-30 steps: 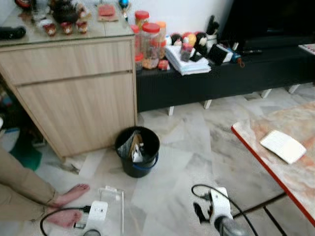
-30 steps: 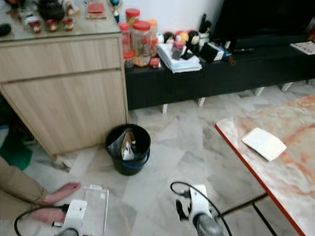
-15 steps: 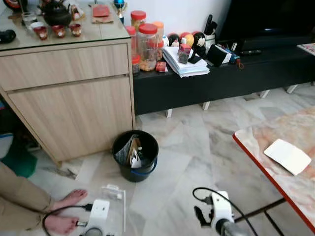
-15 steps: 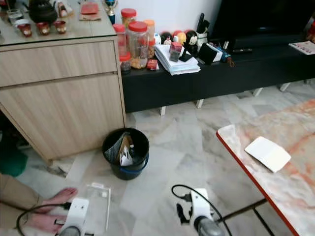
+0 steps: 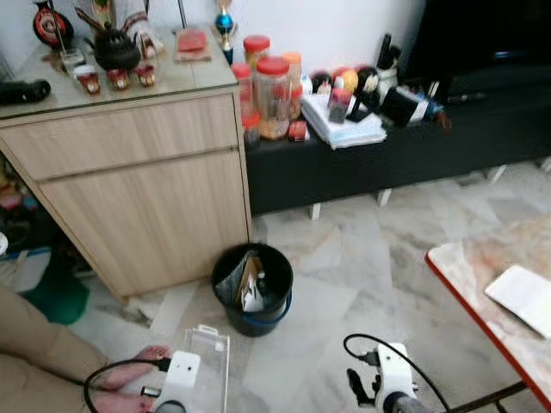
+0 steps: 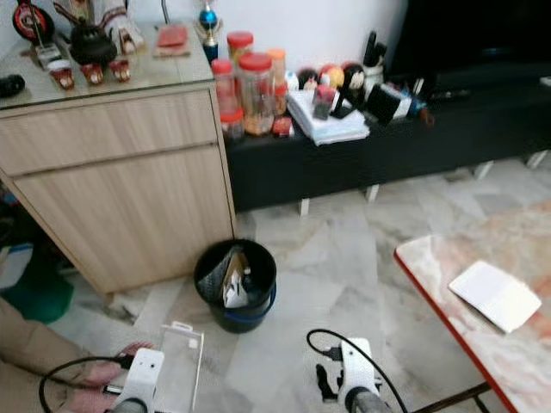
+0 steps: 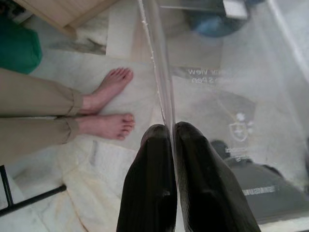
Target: Picking trash to rubbish bin
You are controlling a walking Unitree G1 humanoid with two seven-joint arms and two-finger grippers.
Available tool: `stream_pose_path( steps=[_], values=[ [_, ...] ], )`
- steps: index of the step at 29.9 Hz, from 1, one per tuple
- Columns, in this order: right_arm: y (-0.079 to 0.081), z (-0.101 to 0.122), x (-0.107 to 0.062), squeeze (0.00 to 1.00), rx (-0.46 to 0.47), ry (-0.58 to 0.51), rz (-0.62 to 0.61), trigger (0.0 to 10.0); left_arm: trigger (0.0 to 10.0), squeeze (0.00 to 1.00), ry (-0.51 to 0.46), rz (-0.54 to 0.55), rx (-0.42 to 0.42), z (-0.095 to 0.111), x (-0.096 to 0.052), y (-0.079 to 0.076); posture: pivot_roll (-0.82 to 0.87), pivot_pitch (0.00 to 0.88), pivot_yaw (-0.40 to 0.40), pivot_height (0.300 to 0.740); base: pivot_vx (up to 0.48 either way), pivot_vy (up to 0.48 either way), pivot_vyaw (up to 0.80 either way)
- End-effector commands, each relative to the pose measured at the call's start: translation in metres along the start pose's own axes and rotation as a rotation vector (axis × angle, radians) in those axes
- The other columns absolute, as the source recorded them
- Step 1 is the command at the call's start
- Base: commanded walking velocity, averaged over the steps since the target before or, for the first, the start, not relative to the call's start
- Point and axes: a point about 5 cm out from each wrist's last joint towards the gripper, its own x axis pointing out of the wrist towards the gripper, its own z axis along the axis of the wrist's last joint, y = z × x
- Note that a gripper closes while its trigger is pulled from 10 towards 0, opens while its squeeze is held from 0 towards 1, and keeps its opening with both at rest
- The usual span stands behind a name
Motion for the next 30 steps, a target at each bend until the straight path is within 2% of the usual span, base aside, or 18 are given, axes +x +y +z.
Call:
stream_pose_path(
  steps=[1,6,20,30],
  values=[
    [0.0062,0.0006,0.0013,0.00,-0.012,0.002,0.008,10.0,10.0,0.00,0.025,0.018,-0.006,-0.0081,-0.0013,0.0061,0.05,0.057,-0.019,0.740,0.285,0.000,0.73],
    [0.0048,0.0011,0.0012,0.00,0.024,-0.003,-0.004,10.0,10.0,0.00,0.035,0.014,-0.001,-0.0112,-0.0021,0.0052,0.04,0.043,-0.019,0.740,0.288,0.000,0.29],
    [0.0044,0.0038,0.0020,0.00,-0.001,0.001,0.003,10.0,10.0,0.00,0.038,0.012,0.000,-0.0109,-0.0023,0.0024,0.05,0.025,-0.037,0.740,0.289,0.000,0.00],
    [0.0036,0.0029,0.0015,0.00,-0.025,0.005,0.011,10.0,10.0,0.00,0.034,0.021,-0.013,-0.0089,-0.0018,0.0026,0.06,0.055,-0.058,0.740,0.291,0.000,0.08]
  ],
)
